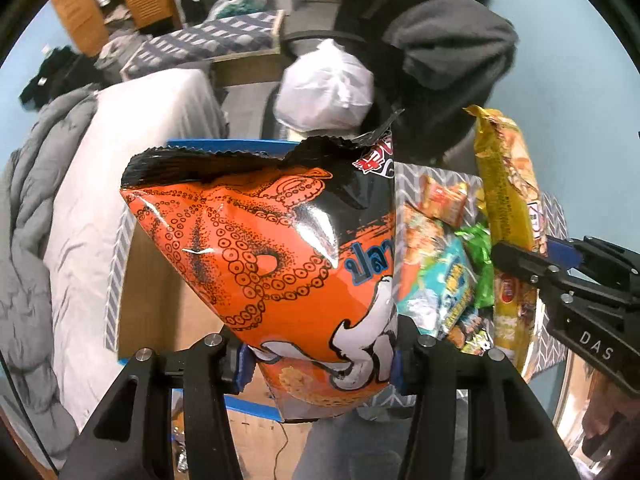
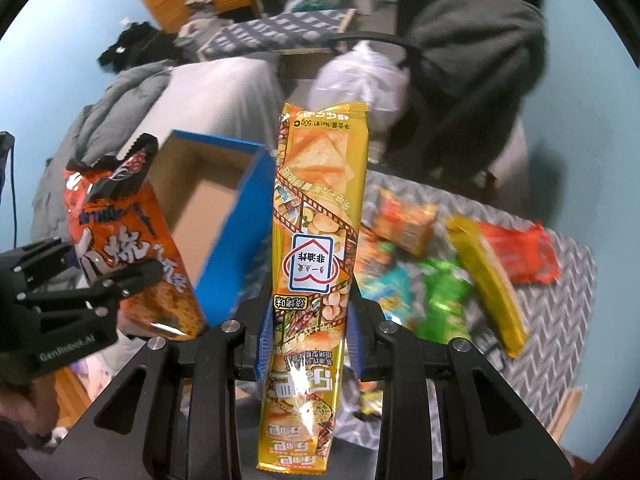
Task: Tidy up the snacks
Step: 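Carry the orange bag and yellow wafer packet over the cardboard box with both grippers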
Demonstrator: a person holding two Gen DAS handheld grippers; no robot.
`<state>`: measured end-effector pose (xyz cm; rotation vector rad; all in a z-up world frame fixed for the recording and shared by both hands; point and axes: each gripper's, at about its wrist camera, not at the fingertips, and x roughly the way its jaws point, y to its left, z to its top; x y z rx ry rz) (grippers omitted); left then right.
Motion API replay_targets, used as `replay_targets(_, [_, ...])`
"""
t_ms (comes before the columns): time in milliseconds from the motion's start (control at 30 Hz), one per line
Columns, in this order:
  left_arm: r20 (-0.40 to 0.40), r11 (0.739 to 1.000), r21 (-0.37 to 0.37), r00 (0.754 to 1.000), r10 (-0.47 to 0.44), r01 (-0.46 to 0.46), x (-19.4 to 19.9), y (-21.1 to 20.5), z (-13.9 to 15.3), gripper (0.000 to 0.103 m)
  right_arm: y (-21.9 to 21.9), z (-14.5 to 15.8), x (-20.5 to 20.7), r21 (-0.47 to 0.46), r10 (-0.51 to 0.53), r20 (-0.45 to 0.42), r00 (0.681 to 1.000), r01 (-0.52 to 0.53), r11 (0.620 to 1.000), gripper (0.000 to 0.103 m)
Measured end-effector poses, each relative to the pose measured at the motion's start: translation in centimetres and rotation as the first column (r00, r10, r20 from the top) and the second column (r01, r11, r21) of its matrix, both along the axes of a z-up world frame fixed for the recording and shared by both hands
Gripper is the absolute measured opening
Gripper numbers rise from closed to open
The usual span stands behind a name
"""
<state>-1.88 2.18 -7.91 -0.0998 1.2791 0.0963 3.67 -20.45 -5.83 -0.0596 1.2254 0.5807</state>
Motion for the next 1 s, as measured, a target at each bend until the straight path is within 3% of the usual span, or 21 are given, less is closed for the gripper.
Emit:
replay_targets(500, [0.018,0.977,0.029,0.977,0.211,-0.212,-1.1,10.6,-2.1,0.052,13.8,-1.5,1.7,0.045,0.193,-0.034,0.981,-0.191,0.980,0.029])
replay_targets(1000, [-0.004,0.961,0.044,0.962,0.274,-0.273,-0.9,15.8,-6.1,0.052,21.8,-6.9,2.8,0.015,0.253,-0.122,0.960,-0.253,0.967,0.029])
